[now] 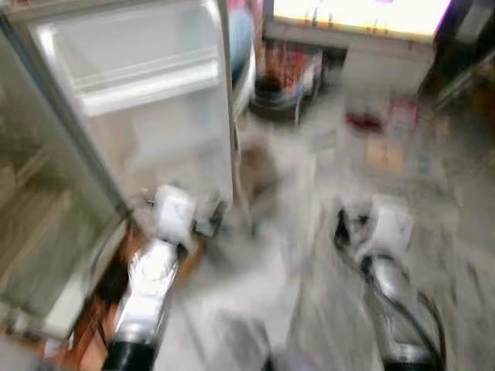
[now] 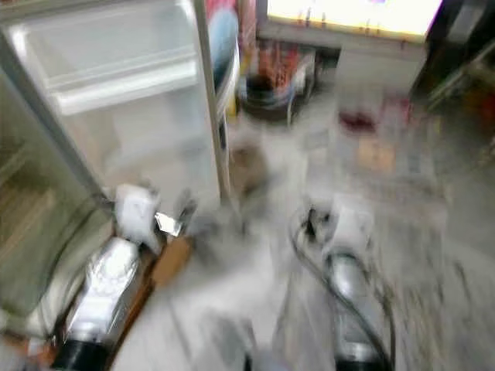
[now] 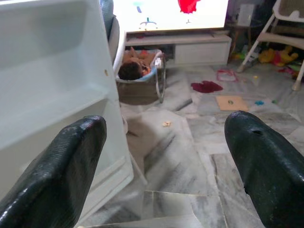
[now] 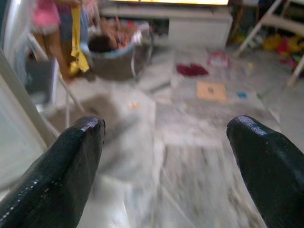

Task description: Restocking fridge

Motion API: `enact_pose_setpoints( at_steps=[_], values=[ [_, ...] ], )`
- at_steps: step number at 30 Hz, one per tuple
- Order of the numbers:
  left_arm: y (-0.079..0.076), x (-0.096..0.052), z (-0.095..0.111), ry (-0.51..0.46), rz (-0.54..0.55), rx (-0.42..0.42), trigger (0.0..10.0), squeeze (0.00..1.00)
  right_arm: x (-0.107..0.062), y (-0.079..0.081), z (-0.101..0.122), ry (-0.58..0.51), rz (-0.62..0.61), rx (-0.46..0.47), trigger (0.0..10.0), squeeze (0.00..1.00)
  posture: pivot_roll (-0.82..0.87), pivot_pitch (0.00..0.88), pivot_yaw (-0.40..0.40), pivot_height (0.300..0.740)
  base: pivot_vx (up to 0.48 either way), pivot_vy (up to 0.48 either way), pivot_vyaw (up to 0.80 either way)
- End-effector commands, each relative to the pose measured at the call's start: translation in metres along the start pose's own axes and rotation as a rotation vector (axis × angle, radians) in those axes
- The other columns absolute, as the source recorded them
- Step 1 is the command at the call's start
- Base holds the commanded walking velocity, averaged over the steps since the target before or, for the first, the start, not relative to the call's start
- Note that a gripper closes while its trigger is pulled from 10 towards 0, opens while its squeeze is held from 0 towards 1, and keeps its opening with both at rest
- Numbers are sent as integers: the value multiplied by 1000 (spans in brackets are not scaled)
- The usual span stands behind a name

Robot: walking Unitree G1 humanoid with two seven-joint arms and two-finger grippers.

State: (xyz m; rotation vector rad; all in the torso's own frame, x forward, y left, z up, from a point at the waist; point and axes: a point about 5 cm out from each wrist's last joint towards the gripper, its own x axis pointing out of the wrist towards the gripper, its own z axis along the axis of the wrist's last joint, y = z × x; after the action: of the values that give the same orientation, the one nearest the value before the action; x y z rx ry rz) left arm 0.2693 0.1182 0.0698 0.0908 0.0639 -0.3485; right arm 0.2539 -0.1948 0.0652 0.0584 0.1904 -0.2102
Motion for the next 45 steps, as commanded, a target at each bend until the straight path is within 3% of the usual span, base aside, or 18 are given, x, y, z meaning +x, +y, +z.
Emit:
enact_pose_setpoints(
  at_steps=[1,22,45],
  values=[
    [12,-4,-3,18,35,10,10000,0,2,15,6,-20,43,10,10000,0,-18,58,-26,740,409,-247,-800],
    [1,4,-1,12,-64,-14,10000,0,6,18,2,-14,43,17,10000,0,-24,31,-31,740,342,-152,-800],
    [-2,8,2,-11,-96,-55,10000,0,7,17,5,-26,41,6,10000,0,-43,34,-29,740,12,0,-800]
  ],
)
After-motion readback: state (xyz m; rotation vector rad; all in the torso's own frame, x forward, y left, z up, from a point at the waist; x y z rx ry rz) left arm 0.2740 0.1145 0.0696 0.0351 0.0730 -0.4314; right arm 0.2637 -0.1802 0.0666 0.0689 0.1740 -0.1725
